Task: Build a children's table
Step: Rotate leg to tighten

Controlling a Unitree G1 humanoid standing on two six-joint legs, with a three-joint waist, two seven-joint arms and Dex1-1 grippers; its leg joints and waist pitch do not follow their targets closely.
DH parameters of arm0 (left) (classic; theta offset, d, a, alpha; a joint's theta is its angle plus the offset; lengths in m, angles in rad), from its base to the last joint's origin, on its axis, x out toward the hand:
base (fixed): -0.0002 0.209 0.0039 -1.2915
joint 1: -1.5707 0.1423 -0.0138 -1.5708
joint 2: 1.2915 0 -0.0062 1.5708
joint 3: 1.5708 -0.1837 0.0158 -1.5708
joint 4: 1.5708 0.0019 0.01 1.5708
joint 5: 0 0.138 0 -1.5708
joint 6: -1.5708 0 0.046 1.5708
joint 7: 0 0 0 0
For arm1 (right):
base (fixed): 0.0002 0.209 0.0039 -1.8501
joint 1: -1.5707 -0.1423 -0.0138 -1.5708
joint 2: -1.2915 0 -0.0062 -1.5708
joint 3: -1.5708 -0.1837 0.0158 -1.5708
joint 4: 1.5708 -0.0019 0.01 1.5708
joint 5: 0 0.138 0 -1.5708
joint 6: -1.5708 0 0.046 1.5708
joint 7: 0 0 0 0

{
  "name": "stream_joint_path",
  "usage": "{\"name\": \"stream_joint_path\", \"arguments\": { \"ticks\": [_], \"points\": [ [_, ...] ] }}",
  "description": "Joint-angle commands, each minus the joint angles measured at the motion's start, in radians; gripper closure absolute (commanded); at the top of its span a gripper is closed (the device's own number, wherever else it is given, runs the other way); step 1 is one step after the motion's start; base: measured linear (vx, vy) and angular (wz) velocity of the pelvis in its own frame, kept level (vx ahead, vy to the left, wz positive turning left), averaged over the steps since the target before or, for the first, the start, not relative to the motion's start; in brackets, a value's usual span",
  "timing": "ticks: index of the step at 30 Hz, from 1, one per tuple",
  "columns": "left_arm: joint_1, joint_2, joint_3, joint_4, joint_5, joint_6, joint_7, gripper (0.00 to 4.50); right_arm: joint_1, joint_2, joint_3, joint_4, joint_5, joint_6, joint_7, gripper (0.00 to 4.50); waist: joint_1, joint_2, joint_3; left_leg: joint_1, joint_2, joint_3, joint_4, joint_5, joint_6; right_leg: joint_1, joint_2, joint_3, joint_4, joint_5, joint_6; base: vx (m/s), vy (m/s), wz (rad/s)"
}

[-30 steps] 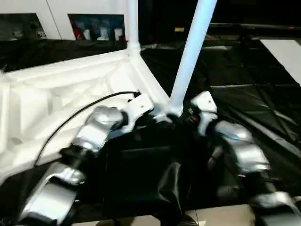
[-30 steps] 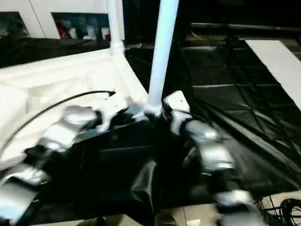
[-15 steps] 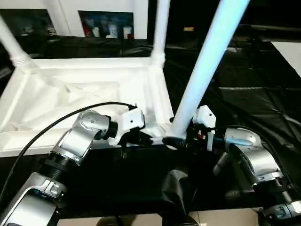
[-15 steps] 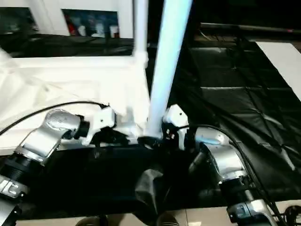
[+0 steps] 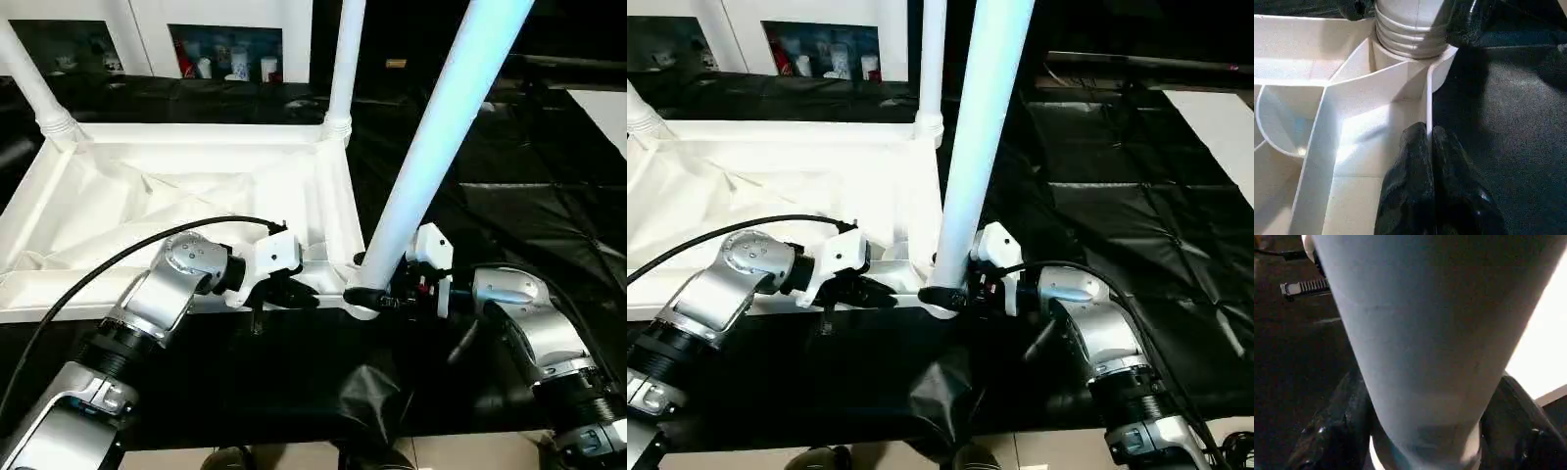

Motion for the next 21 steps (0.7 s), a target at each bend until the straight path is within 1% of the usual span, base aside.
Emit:
{"name": "stream_joint_path", "arguments": {
  "ticks": [1, 3, 4, 5, 6, 8, 9, 10, 11, 12, 13, 14, 15, 16, 17, 18, 19, 20, 21],
  "points": [
    [0.008, -0.026, -0.012, 0.038, 0.012, 0.012, 0.046, 4.5, 0.027, 0.01, 0.03, 0.015, -0.018, 0.019, 0.003, 1.93, -0.002, -0.005, -0.065, 0.01, 0.051, -0.017, -0.055, -0.079, 0.111, 0.065, -0.071, 0.042, -0.053, -0.115, -0.268, 0.0, 0.0, 0.0],
    [0.004, -0.04, -0.007, 0.056, 0.02, 0.021, 0.077, 4.5, 0.032, 0.028, 0.02, 0.024, -0.016, 0.029, -0.027, 1.94, -0.002, -0.004, -0.064, 0.011, 0.051, -0.016, -0.056, -0.088, 0.108, 0.063, -0.07, 0.042, -0.056, -0.132, -0.263, 0.0, 0.0, 0.0],
    [-0.005, -0.061, -0.003, 0.085, 0.034, 0.035, 0.124, 4.5, 0.035, 0.062, -0.001, 0.048, -0.014, 0.04, -0.091, 1.94, -0.003, -0.003, -0.061, 0.011, 0.051, -0.017, -0.058, -0.109, 0.101, 0.06, -0.071, 0.042, -0.062, -0.17, -0.257, 0.0, 0.0, 0.0],
    [-0.012, -0.073, 0.0, 0.103, 0.043, 0.043, 0.153, 4.5, 0.036, 0.078, -0.009, 0.063, -0.019, 0.046, -0.128, 1.94, -0.003, -0.004, -0.059, 0.014, 0.051, -0.018, -0.06, -0.142, 0.083, 0.058, -0.071, 0.042, -0.069, -0.231, -0.244, 0.0, 0.0, 0.0],
    [-0.016, -0.082, 0.001, 0.114, 0.049, 0.048, 0.174, 4.5, 0.036, 0.088, -0.015, 0.073, -0.023, 0.05, -0.151, 1.94, -0.005, -0.005, -0.056, 0.012, 0.05, -0.019, -0.061, -0.155, 0.072, 0.057, -0.071, 0.043, -0.071, -0.261, -0.236, 0.0, 0.0, 0.0],
    [-0.03, -0.107, 0.01, 0.149, 0.063, 0.056, 0.233, 4.5, 0.033, 0.118, -0.029, 0.103, -0.036, 0.055, -0.228, 1.94, -0.007, -0.003, -0.048, 0.016, 0.051, -0.026, -0.068, -0.227, 0.039, 0.051, -0.074, 0.041, -0.087, -0.418, -0.19, 0.0, 0.0, 0.0],
    [-0.039, -0.123, 0.018, 0.169, 0.068, 0.065, 0.269, 4.5, 0.032, 0.134, -0.036, 0.117, -0.045, 0.055, -0.268, 1.94, -0.009, -0.001, -0.044, 0.018, 0.051, -0.027, -0.071, -0.25, 0.029, 0.047, -0.074, 0.041, -0.091, -0.456, -0.179, 0.0, 0.0, 0.0],
    [-0.046, -0.136, 0.024, 0.183, 0.071, 0.073, 0.297, 4.5, 0.03, 0.146, -0.042, 0.126, -0.051, 0.055, -0.298, 1.94, -0.013, -0.003, -0.039, 0.027, 0.05, -0.032, -0.074, -0.313, 0.013, 0.041, -0.075, 0.039, -0.101, -0.553, -0.152, 0.0, 0.0, 0.0],
    [-0.066, -0.168, 0.043, 0.224, 0.076, 0.094, 0.367, 4.5, 0.02, 0.184, -0.061, 0.152, -0.065, 0.067, -0.396, 1.94, -0.013, -0.003, -0.04, 0.03, 0.05, -0.038, -0.076, -0.338, 0.003, 0.043, -0.08, 0.04, -0.106, -0.615, -0.125, 0.0, 0.0, 0.0],
    [-0.069, -0.173, 0.046, 0.23, 0.076, 0.097, 0.379, 4.5, 0.019, 0.19, -0.064, 0.156, -0.068, 0.068, -0.412, 1.94, -0.015, -0.003, -0.042, 0.03, 0.049, -0.038, -0.077, -0.334, 0.001, 0.041, -0.079, 0.04, -0.109, -0.623, -0.115, 0.0, 0.0, 0.0],
    [-0.083, -0.193, 0.06, 0.256, 0.079, 0.112, 0.429, 4.5, 0.007, 0.22, -0.085, 0.179, -0.076, 0.078, -0.493, 1.94, -0.02, 0.0, -0.046, 0.028, 0.049, -0.043, -0.082, -0.328, -0.006, 0.043, -0.079, 0.036, -0.108, -0.597, -0.114, 0.0, 0.0, 0.0],
    [-0.093, -0.208, 0.066, 0.276, 0.084, 0.121, 0.463, 4.5, -0.006, 0.249, -0.11, 0.2, -0.078, 0.092, -0.57, 1.94, -0.023, 0.001, -0.046, 0.023, 0.049, -0.045, -0.084, -0.32, -0.009, 0.046, -0.079, 0.036, -0.106, -0.577, -0.116, 0.0, 0.0, 0.0],
    [-0.094, -0.21, 0.067, 0.279, 0.085, 0.122, 0.468, 4.5, -0.008, 0.253, -0.114, 0.203, -0.078, 0.093, -0.581, 1.94, -0.026, 0.0, -0.047, 0.021, 0.049, -0.045, -0.086, -0.317, -0.009, 0.048, -0.078, 0.035, -0.106, -0.56, -0.116, 0.0, 0.0, 0.0],
    [-0.11, -0.229, 0.074, 0.313, 0.1, 0.125, 0.531, 4.5, -0.031, 0.298, -0.157, 0.24, -0.08, 0.11, -0.712, 1.94, -0.03, 0.0, -0.045, 0.022, 0.048, -0.043, -0.086, -0.328, -0.006, 0.042, -0.076, 0.037, -0.108, -0.548, -0.119, 0.0, 0.0, 0.0],
    [-0.12, -0.242, 0.079, 0.335, 0.11, 0.108, 0.573, 4.5, -0.046, 0.326, -0.178, 0.265, -0.086, 0.107, -0.782, 1.94, -0.033, 0.0, -0.044, 0.031, 0.046, -0.042, -0.083, -0.357, -0.008, 0.035, -0.076, 0.038, -0.112, -0.569, -0.118, 0.0, 0.0, 0.0],
    [-0.128, -0.251, 0.083, 0.351, 0.117, 0.095, 0.6, 4.5, -0.059, 0.344, -0.187, 0.284, -0.095, 0.097, -0.83, 1.94, -0.035, 0.0, -0.044, 0.03, 0.044, -0.041, -0.082, -0.361, -0.006, 0.034, -0.077, 0.038, -0.113, -0.576, -0.116, 0.0, 0.0, 0.0],
    [-0.133, -0.256, 0.086, 0.359, 0.12, 0.086, 0.614, 4.5, -0.067, 0.355, -0.191, 0.296, -0.102, 0.089, -0.857, 1.94, -0.037, 0.002, -0.046, 0.027, 0.043, -0.045, -0.084, -0.362, -0.007, 0.038, -0.078, 0.037, -0.115, -0.582, -0.107, 0.0, 0.0, 0.0],
    [-0.133, -0.256, 0.086, 0.359, 0.12, 0.086, 0.614, 4.5, -0.067, 0.355, -0.191, 0.296, -0.102, 0.089, -0.857, 1.94, -0.037, 0.002, -0.046, 0.028, 0.043, -0.044, -0.084, -0.367, -0.003, 0.034, -0.078, 0.038, -0.117, -0.583, -0.101, 0.0, 0.0, 0.0],
    [-0.137, -0.26, 0.082, 0.366, 0.123, 0.081, 0.613, 4.5, -0.082, 0.368, -0.193, 0.314, -0.106, 0.075, -0.88, 1.94, -0.037, 0.002, -0.045, 0.027, 0.043, -0.043, -0.085, -0.367, 0.001, 0.034, -0.079, 0.038, -0.118, -0.582, -0.098, 0.0, 0.0, 0.0]
  ]
}}
